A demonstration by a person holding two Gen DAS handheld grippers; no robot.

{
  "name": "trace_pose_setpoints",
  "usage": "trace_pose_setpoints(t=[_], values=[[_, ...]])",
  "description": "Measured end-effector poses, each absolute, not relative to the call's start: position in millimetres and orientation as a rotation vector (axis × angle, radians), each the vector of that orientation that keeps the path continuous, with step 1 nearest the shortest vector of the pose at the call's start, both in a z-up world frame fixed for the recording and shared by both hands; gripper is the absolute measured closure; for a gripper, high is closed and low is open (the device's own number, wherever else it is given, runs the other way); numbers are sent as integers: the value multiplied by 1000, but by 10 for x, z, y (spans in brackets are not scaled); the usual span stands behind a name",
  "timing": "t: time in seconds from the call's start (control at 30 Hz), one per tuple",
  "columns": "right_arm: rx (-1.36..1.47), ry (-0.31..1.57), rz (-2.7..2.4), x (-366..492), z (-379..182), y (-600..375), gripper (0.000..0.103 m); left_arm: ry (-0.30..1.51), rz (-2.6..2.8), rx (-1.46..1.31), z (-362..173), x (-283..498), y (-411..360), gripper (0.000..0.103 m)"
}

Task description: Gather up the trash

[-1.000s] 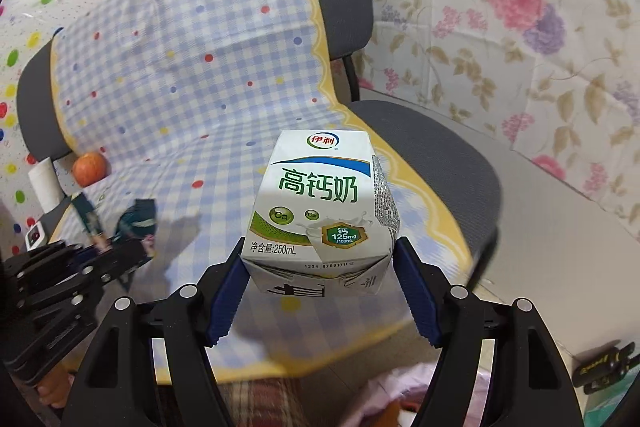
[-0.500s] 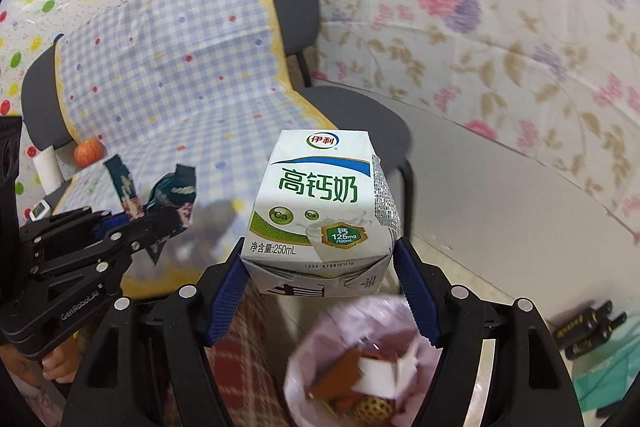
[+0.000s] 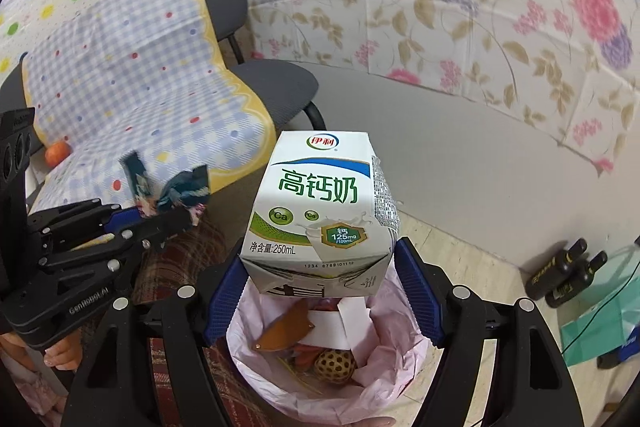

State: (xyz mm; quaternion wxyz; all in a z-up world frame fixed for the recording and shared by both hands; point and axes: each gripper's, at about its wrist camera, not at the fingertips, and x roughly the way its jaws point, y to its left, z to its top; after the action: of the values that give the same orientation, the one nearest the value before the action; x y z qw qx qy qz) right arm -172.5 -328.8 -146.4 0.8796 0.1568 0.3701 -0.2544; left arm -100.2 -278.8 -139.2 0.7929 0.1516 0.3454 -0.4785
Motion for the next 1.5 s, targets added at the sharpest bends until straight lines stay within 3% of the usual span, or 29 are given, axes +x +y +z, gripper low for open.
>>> trace_pose_setpoints(t=[0.03, 0.1, 0.17, 0.37, 0.53, 0.83, 1.07, 1.5], values=[[335, 773, -532, -1726, -1483, -3320, 28, 753, -1039, 332, -1414, -1015, -2827, 67], [361, 771, -535, -1760, -1524, -3384, 26, 752, -1043, 335, -1432, -1030, -2869, 41], [382, 760, -539, -1803, -1527, -3420, 25, 754, -1054, 330, -1440, -1039, -2880, 35], [396, 723, -564, -1878, -1423, -3509, 24, 770, -1017, 317, -1439, -980, -2799, 34], [395, 708, -565, -1859, -1333, -3481, 18, 723, -957, 317, -1320, -965, -2675, 32], [335, 714, -530, -1579, -1171, -3241, 11, 651, -803, 280, -980, -861, -2241, 7], [311, 757, -438, -1131, -1099, -3066, 8, 620, -627, 224, -756, -577, -1744, 7], [195, 657, -315, -243, -631, -2586, 6, 594, -319, 181, -447, -89, -891, 7]])
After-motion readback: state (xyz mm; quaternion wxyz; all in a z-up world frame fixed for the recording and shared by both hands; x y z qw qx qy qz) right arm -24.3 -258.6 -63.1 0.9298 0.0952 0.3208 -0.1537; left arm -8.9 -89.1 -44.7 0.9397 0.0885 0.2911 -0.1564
